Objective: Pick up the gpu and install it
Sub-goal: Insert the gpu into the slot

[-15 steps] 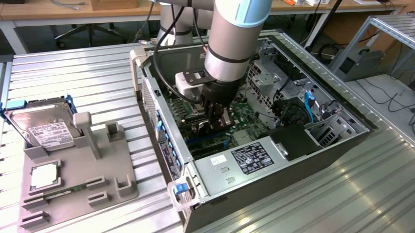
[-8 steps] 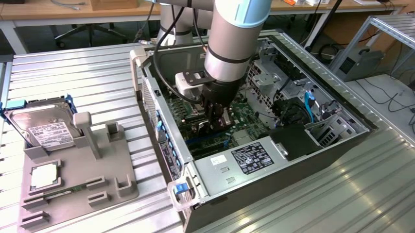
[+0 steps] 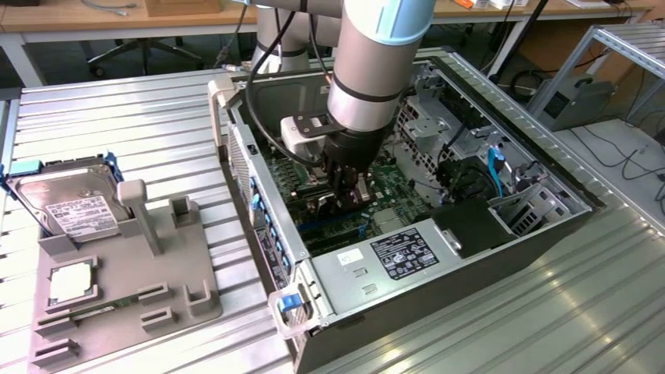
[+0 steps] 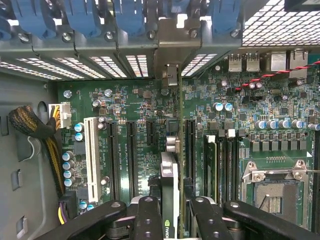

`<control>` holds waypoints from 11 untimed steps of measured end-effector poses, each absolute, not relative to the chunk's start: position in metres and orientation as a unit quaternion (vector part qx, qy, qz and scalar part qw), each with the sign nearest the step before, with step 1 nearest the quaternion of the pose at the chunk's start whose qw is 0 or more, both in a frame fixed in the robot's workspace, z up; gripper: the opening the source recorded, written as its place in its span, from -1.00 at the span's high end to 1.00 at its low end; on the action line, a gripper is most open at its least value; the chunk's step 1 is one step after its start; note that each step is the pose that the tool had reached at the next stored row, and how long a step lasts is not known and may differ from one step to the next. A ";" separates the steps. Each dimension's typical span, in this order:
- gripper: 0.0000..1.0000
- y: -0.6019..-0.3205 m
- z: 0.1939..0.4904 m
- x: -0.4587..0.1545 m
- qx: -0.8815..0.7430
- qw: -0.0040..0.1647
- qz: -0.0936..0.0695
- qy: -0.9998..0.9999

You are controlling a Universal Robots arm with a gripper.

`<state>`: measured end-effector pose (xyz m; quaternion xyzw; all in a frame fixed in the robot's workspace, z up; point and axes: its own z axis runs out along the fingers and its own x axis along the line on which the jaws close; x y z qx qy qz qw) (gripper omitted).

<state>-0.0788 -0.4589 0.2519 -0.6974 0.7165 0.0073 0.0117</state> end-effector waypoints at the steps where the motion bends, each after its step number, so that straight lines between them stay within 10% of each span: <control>1: 0.46 -0.459 0.252 -0.079 -0.697 0.012 0.007 0.716; 11: 0.46 -0.459 0.252 -0.083 -0.697 0.013 0.009 0.716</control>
